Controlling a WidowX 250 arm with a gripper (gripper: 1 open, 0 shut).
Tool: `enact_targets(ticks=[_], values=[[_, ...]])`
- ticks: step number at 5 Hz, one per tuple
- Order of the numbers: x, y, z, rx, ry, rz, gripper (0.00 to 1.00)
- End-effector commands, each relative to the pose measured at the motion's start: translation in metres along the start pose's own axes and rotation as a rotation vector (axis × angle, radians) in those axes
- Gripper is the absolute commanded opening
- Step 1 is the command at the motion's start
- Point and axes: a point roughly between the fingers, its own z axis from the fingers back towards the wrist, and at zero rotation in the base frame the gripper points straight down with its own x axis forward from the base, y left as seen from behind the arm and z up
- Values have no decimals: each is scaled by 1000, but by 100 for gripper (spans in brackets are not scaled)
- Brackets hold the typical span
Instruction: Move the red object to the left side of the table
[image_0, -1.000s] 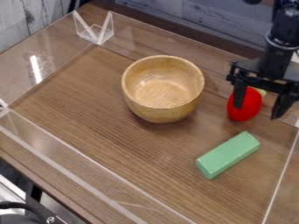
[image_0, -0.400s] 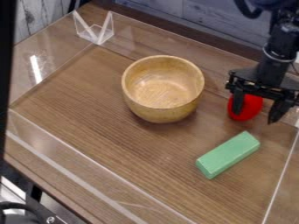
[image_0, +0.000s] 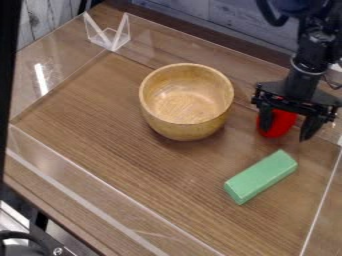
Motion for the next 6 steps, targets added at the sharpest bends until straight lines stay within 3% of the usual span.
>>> enact_targets(ticks=[1, 2, 3, 4, 5, 6], values=[[1, -3, 34, -77, -97, -62, 100], [-5, -6, 42, -110, -114, -121, 100], [-3, -5, 50, -127, -126, -159, 0], [4, -5, 75, -145, -163, -158, 0], [14, 12, 113, -169, -224, -131, 0], [21, 36, 152, -176, -281, -31, 0]])
